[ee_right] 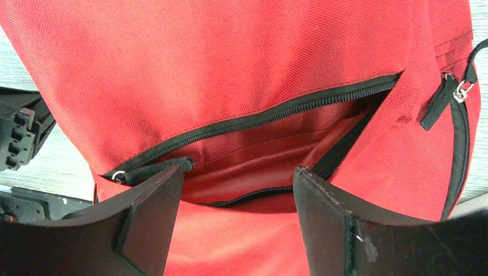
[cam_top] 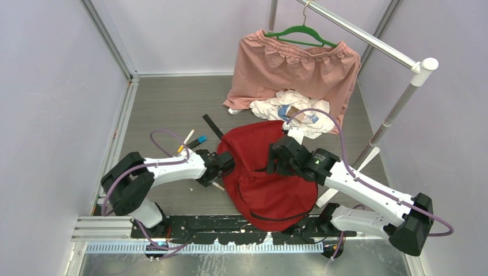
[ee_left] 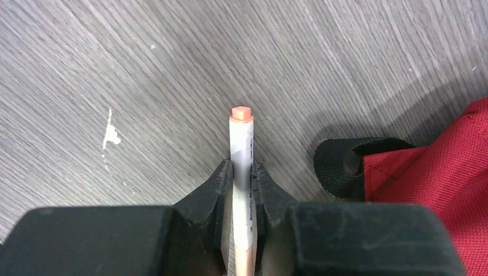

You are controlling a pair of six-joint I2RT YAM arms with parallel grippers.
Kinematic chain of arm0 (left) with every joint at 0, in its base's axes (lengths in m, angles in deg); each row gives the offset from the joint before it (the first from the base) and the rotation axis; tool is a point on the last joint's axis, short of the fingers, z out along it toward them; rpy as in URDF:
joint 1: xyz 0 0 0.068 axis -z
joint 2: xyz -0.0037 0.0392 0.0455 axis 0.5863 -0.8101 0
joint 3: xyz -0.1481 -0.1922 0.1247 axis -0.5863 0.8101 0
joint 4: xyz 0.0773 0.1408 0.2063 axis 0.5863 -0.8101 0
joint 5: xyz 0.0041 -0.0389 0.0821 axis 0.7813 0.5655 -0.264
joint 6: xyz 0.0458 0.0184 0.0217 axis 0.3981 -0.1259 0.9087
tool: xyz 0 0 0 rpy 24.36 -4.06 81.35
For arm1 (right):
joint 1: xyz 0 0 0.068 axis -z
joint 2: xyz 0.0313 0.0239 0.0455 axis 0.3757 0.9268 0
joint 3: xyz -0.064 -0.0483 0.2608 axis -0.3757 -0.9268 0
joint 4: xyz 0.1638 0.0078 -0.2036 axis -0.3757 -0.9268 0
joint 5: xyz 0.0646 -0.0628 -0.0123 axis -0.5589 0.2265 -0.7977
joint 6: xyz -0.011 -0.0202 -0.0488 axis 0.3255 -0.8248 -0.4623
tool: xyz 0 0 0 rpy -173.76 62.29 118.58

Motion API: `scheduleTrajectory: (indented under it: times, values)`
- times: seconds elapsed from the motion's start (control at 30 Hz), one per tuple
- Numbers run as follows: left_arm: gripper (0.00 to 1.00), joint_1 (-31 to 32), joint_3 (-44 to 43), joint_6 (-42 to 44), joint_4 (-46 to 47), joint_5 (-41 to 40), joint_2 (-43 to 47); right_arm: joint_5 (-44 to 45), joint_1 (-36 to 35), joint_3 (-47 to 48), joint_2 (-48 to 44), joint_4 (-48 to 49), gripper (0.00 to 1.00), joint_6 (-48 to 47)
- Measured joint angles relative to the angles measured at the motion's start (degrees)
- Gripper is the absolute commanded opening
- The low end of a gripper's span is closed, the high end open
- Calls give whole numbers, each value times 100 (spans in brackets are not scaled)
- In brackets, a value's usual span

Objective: Pack the student bag
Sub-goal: Pick up the stationery from the center of the board, then place the stationery in the student bag.

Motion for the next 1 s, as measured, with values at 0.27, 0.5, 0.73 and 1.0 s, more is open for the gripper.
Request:
scheduleTrajectory:
  times: [0.27, 0.5, 0.73, 1.0]
  values:
    - [0, -42, 776, 293, -37, -136, 1318, 33, 0, 435, -120, -289, 80, -149]
    - [0, -59, 1513, 3390, 2186, -350, 4146, -109, 4, 1137, -570, -127, 82, -339]
    - [0, -125, 1523, 5484, 3864, 765, 4833, -1727, 9, 883, -518, 1261, 81, -378]
    - [0, -131, 927, 5982, 4666, 1978, 3991, -3071, -122, 496, 114, 2540, 75, -127]
